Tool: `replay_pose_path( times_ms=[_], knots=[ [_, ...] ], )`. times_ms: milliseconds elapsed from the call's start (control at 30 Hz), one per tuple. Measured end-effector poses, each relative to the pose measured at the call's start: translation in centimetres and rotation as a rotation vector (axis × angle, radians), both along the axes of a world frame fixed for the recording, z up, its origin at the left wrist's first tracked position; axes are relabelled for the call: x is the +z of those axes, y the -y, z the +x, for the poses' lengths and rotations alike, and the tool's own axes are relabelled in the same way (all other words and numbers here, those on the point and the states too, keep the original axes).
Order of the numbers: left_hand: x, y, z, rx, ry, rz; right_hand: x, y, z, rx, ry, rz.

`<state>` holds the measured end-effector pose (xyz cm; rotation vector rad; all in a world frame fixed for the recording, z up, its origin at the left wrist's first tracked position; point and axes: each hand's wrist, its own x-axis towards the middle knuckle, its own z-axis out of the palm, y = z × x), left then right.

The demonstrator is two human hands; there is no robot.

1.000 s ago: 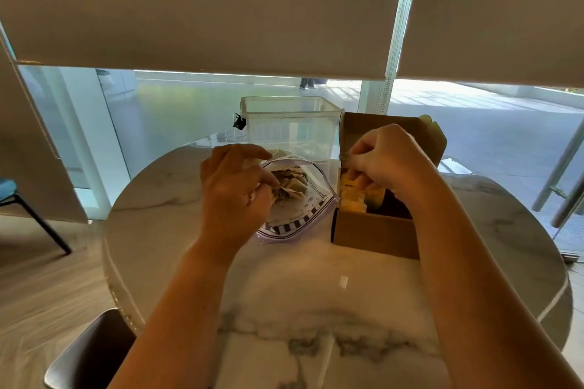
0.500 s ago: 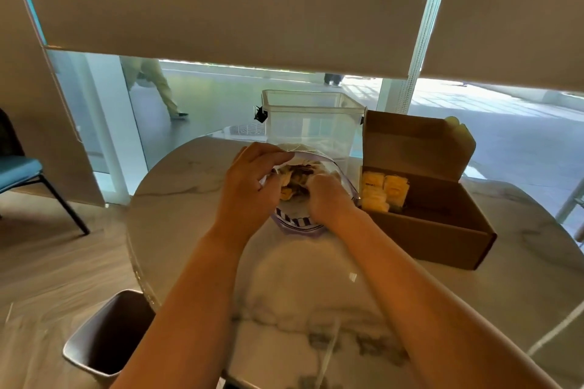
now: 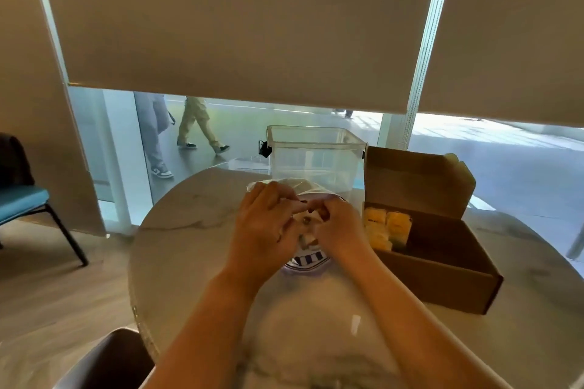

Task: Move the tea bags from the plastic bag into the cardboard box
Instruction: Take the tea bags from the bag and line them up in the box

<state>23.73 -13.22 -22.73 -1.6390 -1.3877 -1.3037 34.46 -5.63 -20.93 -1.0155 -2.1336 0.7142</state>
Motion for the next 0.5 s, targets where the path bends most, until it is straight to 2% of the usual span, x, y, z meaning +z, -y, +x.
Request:
replay_pose_path(
  times_ms=[100, 233, 300, 433, 500],
  knots=[
    [-0.5, -0.2, 1.1, -0.039, -0.066, -0.078, 0.2, 0.0, 0.4, 0.034, -0.120, -0.182],
    [-0.7, -0.9, 1.8, 0.022, 0.026, -0.312, 0.3, 0.3, 0.8, 0.067, -0.299, -0.328],
    [-0.6, -1.0, 2.0, -0.023, 0.064, -0.387, 0.2, 0.5, 1.1, 0.060, -0.409, -0.434],
    [-0.6, -0.7, 2.7, -0.224, 0.245, -0.458, 0.0, 0.6, 1.7, 0.015, -0.453, -0.491],
    [-0.5, -0.7, 2.8, -0.241, 0.298, -0.422, 0.2, 0.5, 2.1, 0.062, -0.536, -0.585]
  ],
)
